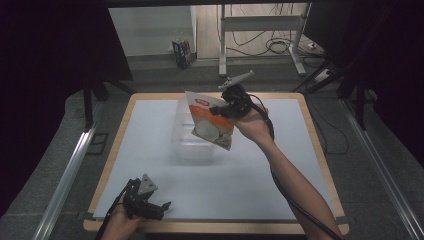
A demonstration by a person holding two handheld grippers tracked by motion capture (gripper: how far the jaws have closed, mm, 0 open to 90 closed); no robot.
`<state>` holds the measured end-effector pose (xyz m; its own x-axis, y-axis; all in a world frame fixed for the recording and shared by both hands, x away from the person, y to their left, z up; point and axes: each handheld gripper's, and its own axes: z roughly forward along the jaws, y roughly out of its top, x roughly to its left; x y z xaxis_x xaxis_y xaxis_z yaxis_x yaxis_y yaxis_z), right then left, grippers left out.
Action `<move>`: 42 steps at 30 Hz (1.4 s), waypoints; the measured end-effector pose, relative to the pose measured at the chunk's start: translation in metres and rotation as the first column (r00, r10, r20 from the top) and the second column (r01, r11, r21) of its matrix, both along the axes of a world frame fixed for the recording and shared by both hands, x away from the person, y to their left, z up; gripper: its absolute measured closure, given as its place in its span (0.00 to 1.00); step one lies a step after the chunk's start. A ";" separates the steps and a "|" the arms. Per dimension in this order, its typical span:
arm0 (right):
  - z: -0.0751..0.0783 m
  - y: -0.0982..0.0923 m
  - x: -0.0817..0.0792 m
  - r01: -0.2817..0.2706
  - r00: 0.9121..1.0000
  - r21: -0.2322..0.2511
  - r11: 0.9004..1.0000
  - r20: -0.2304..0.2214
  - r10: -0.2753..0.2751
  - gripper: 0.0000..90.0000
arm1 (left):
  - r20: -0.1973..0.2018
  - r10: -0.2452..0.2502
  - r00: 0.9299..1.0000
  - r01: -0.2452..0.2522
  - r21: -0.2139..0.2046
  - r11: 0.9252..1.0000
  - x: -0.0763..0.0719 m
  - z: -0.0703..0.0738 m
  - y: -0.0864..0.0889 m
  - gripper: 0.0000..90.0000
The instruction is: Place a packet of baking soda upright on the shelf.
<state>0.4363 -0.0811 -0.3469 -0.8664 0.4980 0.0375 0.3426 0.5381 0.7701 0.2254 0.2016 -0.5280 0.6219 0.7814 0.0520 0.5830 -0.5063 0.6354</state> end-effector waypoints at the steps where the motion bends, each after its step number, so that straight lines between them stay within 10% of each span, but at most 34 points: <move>1: 0.000 0.003 0.000 -0.002 1.000 0.000 1.000 -0.002 0.002 0.98 | 0.000 0.000 1.000 0.000 0.000 1.000 0.000 0.000 0.000 0.00; 24: -0.015 0.069 0.011 -0.049 0.999 -0.026 0.998 -0.006 0.049 0.98 | 0.005 -0.003 1.000 0.003 0.005 1.000 -0.001 0.000 0.000 0.00; 42: -0.054 0.072 0.018 -0.050 0.998 -0.055 0.997 -0.040 0.048 0.98 | 0.004 -0.003 1.000 0.003 0.006 1.000 -0.001 0.000 -0.001 0.00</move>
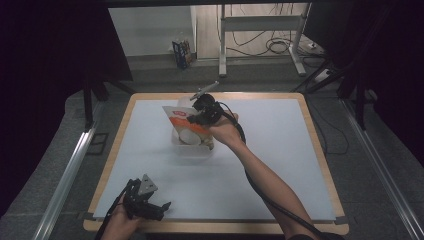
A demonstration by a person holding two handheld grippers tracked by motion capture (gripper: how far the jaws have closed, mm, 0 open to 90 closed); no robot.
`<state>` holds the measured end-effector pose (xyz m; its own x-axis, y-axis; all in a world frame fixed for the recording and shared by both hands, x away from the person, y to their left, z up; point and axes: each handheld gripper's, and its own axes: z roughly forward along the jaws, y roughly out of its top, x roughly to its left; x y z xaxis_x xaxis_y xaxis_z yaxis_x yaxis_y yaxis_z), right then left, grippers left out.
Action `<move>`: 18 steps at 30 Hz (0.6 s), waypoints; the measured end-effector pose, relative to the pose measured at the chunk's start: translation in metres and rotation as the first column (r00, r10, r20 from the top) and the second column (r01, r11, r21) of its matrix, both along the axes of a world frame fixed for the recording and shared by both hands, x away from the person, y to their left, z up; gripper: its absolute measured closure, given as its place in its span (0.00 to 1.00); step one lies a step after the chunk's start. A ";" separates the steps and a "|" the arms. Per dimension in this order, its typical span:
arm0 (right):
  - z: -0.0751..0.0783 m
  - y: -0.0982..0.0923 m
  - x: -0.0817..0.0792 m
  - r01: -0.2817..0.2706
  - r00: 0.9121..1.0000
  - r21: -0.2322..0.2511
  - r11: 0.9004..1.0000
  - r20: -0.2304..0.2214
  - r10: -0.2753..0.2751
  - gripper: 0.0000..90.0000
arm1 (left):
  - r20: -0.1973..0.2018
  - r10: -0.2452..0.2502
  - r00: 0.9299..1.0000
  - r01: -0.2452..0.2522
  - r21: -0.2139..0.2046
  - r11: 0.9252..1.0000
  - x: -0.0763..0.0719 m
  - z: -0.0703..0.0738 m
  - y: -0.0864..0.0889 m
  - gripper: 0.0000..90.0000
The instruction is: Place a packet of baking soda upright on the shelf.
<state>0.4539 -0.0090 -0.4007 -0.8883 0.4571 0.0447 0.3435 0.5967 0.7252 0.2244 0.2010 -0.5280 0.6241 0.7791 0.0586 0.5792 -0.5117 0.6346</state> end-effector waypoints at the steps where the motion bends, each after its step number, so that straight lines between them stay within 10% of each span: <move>1: -0.002 0.000 0.000 -0.002 1.000 0.001 1.000 -0.001 0.002 0.98 | 0.000 0.000 1.000 0.000 0.001 1.000 0.000 0.000 0.000 0.00; 18: -0.018 -0.030 0.006 0.024 0.999 0.018 1.000 -0.022 -0.024 0.97 | -0.002 0.000 1.000 0.000 0.007 1.000 0.000 0.000 -0.001 0.00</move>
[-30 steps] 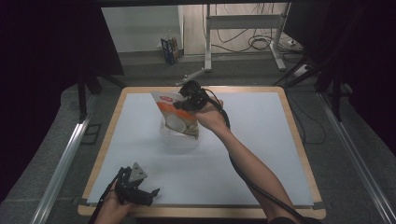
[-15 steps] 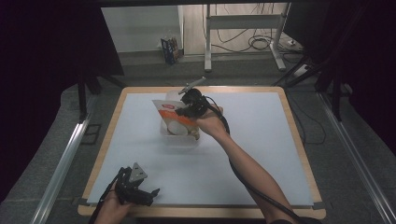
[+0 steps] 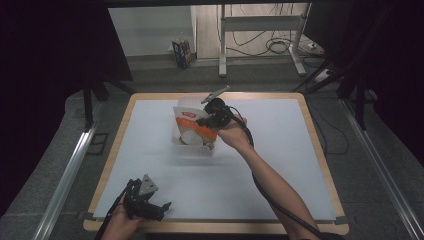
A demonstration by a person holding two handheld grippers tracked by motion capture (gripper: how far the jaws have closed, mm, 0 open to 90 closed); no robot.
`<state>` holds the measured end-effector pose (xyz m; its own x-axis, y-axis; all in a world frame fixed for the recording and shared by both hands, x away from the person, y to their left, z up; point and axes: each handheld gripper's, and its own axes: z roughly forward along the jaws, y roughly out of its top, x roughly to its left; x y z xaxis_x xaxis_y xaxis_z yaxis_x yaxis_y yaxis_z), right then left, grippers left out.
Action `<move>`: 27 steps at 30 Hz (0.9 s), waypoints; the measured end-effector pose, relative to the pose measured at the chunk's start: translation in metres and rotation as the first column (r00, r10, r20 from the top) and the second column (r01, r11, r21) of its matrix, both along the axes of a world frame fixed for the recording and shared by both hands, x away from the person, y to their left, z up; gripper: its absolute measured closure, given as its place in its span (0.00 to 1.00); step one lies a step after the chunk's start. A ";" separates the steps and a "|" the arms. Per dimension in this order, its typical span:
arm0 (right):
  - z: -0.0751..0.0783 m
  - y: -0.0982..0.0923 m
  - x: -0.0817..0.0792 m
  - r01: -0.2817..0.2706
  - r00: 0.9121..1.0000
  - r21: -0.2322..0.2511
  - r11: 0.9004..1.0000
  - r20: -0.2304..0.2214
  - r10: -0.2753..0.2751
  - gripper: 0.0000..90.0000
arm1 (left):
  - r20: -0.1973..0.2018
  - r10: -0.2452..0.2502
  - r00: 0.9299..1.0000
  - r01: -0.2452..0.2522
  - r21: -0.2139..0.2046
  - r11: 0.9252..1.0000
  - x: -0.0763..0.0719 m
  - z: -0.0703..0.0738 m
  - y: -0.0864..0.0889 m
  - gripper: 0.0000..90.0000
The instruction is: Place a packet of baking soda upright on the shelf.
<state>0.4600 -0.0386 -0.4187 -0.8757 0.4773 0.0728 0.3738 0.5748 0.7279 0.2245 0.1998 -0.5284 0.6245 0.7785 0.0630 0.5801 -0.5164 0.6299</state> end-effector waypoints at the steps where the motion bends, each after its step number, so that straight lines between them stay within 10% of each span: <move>1: -0.001 -0.001 0.000 0.002 1.000 -0.001 1.000 -0.003 -0.002 0.97 | 0.000 0.000 1.000 0.000 0.000 1.000 0.000 0.000 0.000 0.00; 7: -0.004 -0.005 0.002 0.006 1.000 -0.006 1.000 -0.006 -0.006 0.94 | 0.000 -0.001 1.000 0.001 0.001 1.000 0.000 0.000 0.000 0.00; 27: 0.000 -0.008 -0.005 0.041 0.998 -0.030 0.999 0.051 -0.039 0.31 | -0.005 0.001 1.000 -0.001 0.000 1.000 0.001 0.000 0.000 0.00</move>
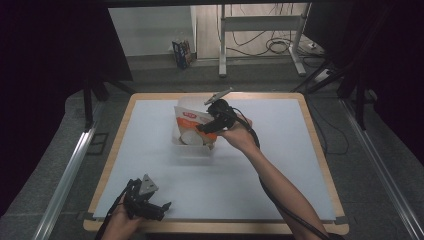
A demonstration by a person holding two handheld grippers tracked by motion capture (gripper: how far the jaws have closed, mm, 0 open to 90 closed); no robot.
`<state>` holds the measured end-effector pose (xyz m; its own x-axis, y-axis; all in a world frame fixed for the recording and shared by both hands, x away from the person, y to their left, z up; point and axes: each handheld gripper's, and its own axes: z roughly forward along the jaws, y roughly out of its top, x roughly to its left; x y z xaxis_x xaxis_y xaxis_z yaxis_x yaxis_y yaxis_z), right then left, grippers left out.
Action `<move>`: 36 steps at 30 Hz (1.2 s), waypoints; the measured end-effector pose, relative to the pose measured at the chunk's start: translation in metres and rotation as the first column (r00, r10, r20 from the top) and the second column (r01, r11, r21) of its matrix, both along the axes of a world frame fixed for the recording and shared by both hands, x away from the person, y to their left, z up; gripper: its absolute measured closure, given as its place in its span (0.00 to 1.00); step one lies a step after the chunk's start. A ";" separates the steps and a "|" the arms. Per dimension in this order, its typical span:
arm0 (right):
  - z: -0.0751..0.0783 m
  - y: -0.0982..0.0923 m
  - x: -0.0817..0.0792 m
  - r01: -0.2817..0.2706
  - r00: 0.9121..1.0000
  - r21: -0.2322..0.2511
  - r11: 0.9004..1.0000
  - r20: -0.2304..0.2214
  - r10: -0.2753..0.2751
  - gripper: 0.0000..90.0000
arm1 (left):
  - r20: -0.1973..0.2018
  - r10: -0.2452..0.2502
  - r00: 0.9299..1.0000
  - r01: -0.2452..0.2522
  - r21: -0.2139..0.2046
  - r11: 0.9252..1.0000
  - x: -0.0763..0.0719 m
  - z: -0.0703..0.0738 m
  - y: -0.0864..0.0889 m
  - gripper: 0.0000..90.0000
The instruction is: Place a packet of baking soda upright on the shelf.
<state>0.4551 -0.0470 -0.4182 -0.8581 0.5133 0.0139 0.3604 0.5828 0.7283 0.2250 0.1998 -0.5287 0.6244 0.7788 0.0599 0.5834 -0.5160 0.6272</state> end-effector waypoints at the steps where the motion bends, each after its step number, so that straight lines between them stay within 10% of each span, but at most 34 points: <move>1: 0.000 0.000 -0.001 -0.003 1.000 -0.002 1.000 0.003 0.003 0.30 | 0.000 0.000 1.000 0.000 0.000 1.000 0.000 0.000 0.000 0.00; 36: -0.003 -0.016 -0.012 -0.020 1.000 0.007 1.000 0.002 0.020 0.07 | -0.001 -0.002 1.000 0.002 0.007 1.000 0.000 0.000 -0.001 0.00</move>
